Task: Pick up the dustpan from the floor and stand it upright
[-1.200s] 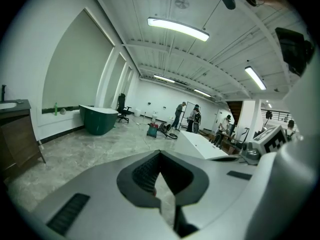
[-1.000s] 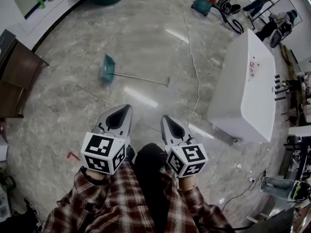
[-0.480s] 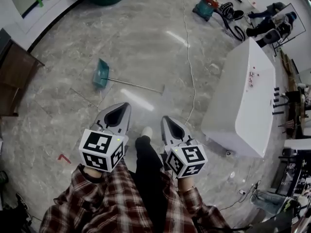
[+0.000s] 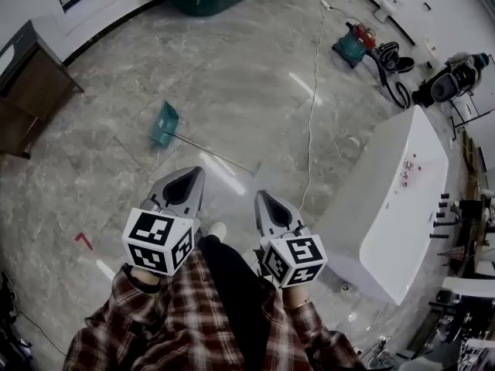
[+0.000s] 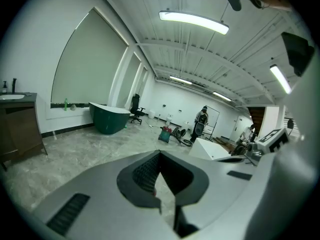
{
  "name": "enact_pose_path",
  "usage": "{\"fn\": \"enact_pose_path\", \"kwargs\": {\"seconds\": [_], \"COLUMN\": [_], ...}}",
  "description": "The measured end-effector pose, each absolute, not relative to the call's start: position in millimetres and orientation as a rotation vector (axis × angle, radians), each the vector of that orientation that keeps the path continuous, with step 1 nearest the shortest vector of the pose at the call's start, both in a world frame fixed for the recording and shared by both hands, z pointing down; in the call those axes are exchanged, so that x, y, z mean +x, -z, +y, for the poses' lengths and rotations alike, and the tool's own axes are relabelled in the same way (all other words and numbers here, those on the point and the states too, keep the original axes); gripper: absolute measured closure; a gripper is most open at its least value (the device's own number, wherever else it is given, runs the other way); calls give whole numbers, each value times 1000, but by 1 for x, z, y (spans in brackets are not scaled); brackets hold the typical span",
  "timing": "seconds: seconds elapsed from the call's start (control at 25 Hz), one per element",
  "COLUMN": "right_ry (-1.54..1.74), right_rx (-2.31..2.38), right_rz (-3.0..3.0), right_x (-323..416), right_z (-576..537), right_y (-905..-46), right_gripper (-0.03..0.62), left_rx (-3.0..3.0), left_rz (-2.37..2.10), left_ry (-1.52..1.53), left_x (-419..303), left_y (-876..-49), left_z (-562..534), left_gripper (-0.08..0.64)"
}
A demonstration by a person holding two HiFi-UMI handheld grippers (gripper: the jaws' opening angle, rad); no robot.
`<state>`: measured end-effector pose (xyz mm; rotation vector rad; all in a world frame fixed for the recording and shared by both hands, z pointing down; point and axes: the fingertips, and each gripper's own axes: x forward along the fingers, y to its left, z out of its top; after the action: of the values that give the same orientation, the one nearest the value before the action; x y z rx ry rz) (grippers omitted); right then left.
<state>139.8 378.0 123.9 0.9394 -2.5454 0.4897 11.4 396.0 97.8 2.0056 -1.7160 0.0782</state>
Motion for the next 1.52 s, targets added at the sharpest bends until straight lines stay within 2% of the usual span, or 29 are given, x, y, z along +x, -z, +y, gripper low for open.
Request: {"fn": "enact_pose_path", "kwargs": {"seconds": [0.4,0.84,1.24,1.52], "right_ry": [-601,-654,-673,-689], "right_rx": [872,925,1059,1204], "right_rz": [-2551,-2478,-2464,-2442], "right_x": [147,124,47,13], "right_z": [350,269,131,89], "right_y": [-141,-163,-159,-158], "right_gripper": [581,581,581,581], "left_rx": [1908,1960,2040,2083], "left_rz": [-1778,-1660,-1573,-1503], "left_ry": [-77,-132,-267,-316], "left_x": [2,-12,-80,-110], "left_y": [-107,-133,-144,-155], "left_z": [367,264,149,93], "left_gripper": [558,558,558,560]}}
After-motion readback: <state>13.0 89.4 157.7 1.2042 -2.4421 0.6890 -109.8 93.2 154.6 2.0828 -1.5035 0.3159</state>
